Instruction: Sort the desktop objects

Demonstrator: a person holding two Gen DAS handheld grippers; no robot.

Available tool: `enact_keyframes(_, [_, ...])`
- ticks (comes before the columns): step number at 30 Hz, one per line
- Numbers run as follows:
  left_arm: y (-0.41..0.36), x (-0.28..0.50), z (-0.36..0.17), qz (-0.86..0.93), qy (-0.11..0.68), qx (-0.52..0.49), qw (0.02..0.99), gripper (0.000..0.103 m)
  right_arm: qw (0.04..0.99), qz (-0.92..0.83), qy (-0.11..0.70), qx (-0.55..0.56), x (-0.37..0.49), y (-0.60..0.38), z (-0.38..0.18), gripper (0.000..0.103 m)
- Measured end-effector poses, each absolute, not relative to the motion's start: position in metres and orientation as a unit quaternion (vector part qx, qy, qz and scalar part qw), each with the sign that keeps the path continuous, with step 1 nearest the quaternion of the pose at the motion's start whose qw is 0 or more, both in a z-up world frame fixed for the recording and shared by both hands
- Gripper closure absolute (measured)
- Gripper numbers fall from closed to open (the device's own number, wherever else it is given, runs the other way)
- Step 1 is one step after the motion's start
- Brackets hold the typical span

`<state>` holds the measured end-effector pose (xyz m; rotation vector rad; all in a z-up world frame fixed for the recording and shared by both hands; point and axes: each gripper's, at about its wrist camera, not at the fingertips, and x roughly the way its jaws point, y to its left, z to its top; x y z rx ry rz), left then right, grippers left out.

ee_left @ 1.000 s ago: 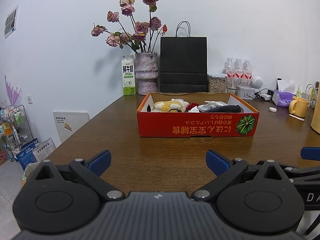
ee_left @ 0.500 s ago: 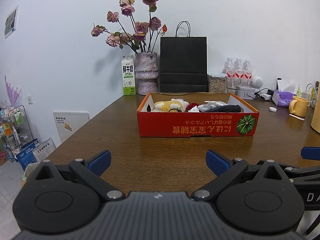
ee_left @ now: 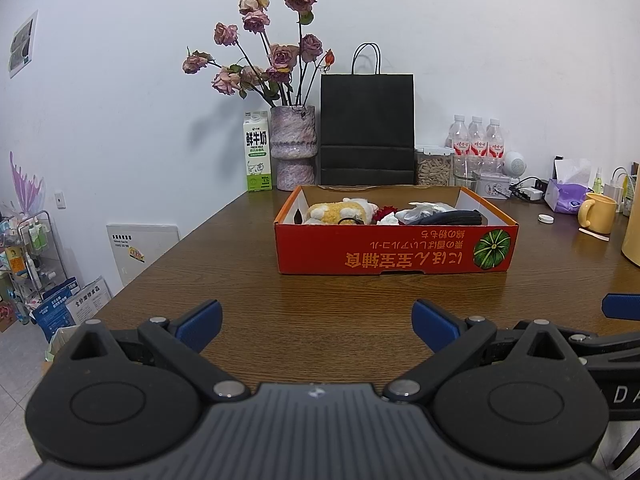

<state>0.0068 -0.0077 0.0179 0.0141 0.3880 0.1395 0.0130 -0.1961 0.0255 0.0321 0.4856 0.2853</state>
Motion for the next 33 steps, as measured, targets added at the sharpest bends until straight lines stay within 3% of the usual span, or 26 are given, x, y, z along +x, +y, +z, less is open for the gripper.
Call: enact_keyframes(33, [-0.0067,0.0078,0.0211,0.068,0.192,0.007,0.979,0.000,0.961,0.139,0.237,0.013,0.0130,-0.1944,0.0282,0.000])
